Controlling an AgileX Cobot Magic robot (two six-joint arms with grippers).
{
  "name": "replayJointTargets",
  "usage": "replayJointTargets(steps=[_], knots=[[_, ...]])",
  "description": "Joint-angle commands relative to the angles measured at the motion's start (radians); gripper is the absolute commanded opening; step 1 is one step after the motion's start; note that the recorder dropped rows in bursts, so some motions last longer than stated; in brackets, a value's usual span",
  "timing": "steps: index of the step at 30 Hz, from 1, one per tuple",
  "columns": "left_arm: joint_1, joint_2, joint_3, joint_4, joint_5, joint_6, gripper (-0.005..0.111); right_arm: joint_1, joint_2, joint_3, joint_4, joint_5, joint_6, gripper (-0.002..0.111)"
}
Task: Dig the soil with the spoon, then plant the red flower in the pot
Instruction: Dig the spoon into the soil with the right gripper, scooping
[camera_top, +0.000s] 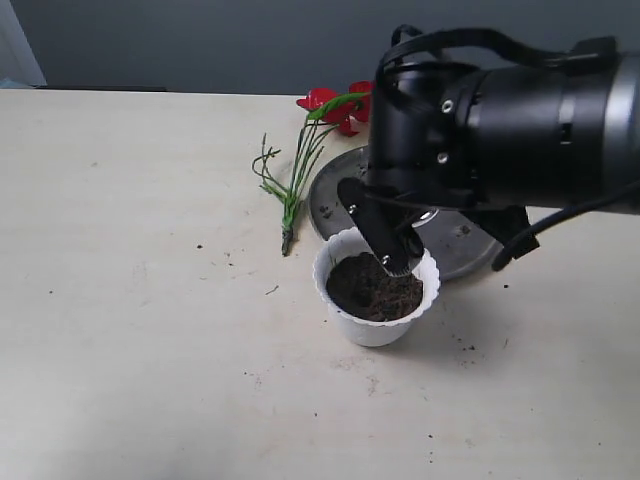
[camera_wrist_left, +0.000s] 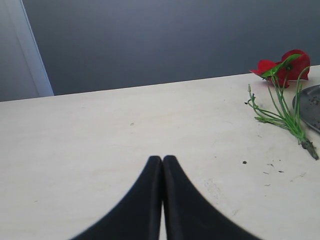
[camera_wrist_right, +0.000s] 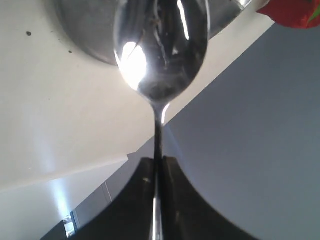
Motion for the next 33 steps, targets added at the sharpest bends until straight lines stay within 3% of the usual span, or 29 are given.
replayJointTargets(steps=[1, 14, 23, 33], knots=[[-0.003, -0.005, 0.0, 0.003, 0.001, -0.004, 0.0, -0.002, 0.059, 0.002, -0.012, -0.01, 0.001, 0.0], [-0.003, -0.005, 0.0, 0.003, 0.001, -0.004, 0.0, 0.167, 0.227, 0.002, 0.015, -0.005, 0.005, 0.0], [-0.003, -0.005, 0.0, 0.003, 0.001, -0.004, 0.0, 0.164, 0.206, 0.002, -0.182, 0.043, 0.061, 0.0], [-0.003, -0.005, 0.0, 0.003, 0.001, -0.004, 0.0, 0.125, 0.077, 0.002, -0.167, 0.043, 0.061, 0.0]])
